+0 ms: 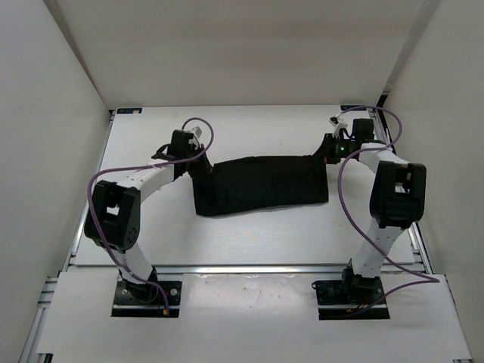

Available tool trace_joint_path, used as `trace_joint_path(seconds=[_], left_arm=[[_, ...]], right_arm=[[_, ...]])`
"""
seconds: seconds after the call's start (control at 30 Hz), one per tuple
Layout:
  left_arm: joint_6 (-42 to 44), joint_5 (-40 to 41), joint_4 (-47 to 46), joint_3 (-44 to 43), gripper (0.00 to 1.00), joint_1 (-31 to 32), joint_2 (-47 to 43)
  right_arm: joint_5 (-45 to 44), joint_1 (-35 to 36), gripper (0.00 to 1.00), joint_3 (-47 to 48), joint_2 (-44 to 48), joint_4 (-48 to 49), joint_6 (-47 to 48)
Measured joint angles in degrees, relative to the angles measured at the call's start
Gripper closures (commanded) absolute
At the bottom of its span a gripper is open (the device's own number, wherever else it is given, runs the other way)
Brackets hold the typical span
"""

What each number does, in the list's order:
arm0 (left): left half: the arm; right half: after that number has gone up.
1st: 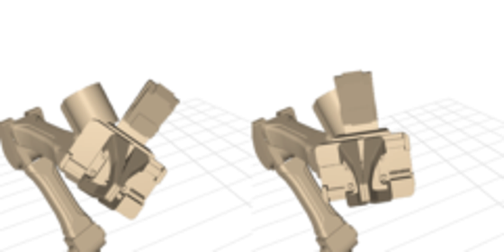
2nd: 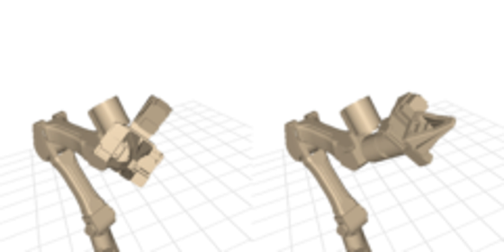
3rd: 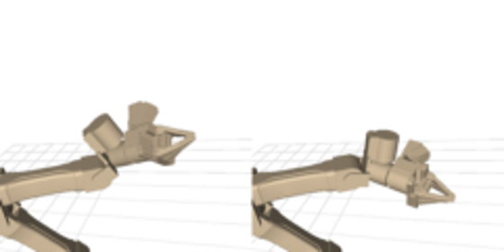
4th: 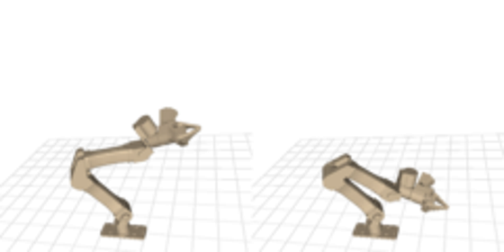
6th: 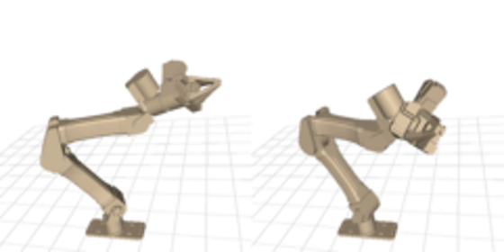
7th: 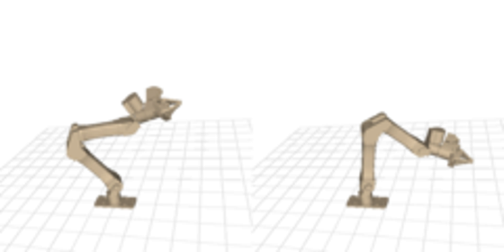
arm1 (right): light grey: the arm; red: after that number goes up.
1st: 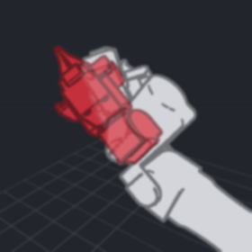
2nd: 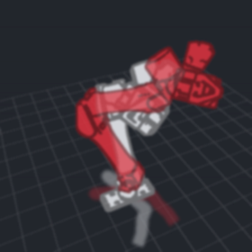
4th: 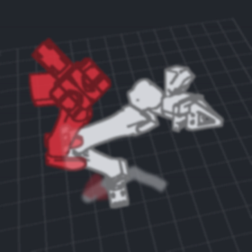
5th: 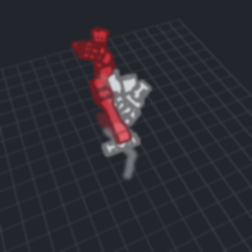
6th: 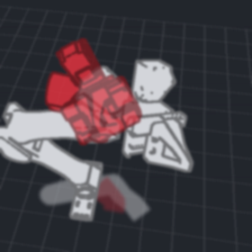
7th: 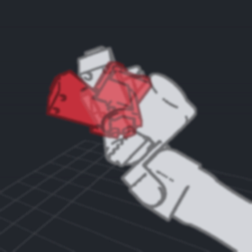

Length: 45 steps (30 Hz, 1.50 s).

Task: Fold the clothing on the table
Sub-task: Fold the skirt

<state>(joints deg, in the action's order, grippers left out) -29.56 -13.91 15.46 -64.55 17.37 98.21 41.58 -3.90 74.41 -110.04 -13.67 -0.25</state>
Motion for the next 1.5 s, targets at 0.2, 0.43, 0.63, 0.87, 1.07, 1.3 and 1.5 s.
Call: trace_joint_path(seconds=[0.2,0.43,0.63,0.87,1.07,1.3,1.5], left_arm=[[-1.9,-1.1,-1.0,4.1,1.0,-0.1,-2.2],[-2.4,-2.0,-1.6,3.4,1.0,-1.6,-1.5],[-2.2,-1.7,-0.9,-2.8,0.79,-3.2,5.3],[-2.9,3.0,-1.0,-3.9,0.06,-6.6,10.0],[-7.4,4.9,-6.8,-3.1,0.56,-10.3,2.5],[-9.5,-8.3,-14.3,-5.1,1.0,-4.2,0.3],[-14.1,-23.4,-19.8,-0.6,1.0,5.7,10.9]], right_arm=[[0.6,-0.1,1.0,-2.0,1.5,-0.3,0.0],[-0.4,0.9,1.0,-1.9,1.3,-0.2,0.0],[-5.3,3.3,0.48,1.2,-1.2,1.6,-1.0],[-15.6,3.6,0.06,5.7,-4.0,3.2,-2.3],[-13.2,2.1,1.0,10.5,-3.4,2.4,1.3],[5.2,2.6,0.99,7.6,-2.0,-1.8,5.5],[12.3,5.6,1.0,2.8,-2.0,-10.2,13.2]])
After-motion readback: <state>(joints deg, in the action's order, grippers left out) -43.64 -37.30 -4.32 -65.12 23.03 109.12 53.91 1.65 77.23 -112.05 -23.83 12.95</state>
